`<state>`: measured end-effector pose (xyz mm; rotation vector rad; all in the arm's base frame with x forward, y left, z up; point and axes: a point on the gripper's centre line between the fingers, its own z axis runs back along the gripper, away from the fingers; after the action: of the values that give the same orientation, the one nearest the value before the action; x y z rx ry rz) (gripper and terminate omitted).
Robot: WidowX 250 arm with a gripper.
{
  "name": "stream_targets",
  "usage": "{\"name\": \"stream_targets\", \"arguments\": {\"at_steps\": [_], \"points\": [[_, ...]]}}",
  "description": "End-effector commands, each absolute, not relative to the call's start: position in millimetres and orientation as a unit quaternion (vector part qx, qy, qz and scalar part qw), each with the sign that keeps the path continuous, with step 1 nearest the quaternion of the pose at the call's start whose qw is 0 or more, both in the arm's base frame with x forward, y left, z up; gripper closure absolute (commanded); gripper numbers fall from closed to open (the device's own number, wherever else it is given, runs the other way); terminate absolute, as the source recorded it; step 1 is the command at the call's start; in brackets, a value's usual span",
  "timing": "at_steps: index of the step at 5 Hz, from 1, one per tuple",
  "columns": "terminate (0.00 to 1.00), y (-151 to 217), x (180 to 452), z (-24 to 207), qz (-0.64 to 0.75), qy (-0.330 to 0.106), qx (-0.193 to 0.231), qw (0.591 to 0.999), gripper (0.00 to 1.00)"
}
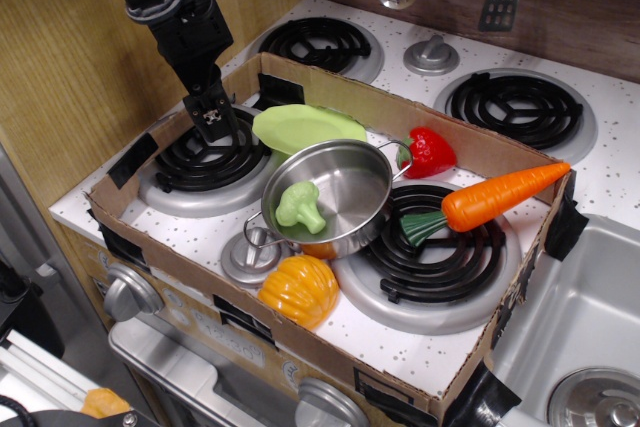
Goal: Put carrot on plate
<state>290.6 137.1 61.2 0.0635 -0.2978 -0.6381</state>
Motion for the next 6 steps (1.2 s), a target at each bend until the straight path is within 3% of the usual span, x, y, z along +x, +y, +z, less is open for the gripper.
{"name": "stream_targets", "arguments": {"at_steps": [1,2,3,6], "points": [[0.00,137,291,61,-0.312,-0.146,0.031,0.938,0.00],[0.00,120,298,76,-0.331,-0.155,0.033,0.930,0.00],[0.00,98,300,91,-0.335,-0.134,0.049,0.931,0.00],[0.00,1,295,90,-0.341,-0.143,0.067,0.927,0.00]]}}
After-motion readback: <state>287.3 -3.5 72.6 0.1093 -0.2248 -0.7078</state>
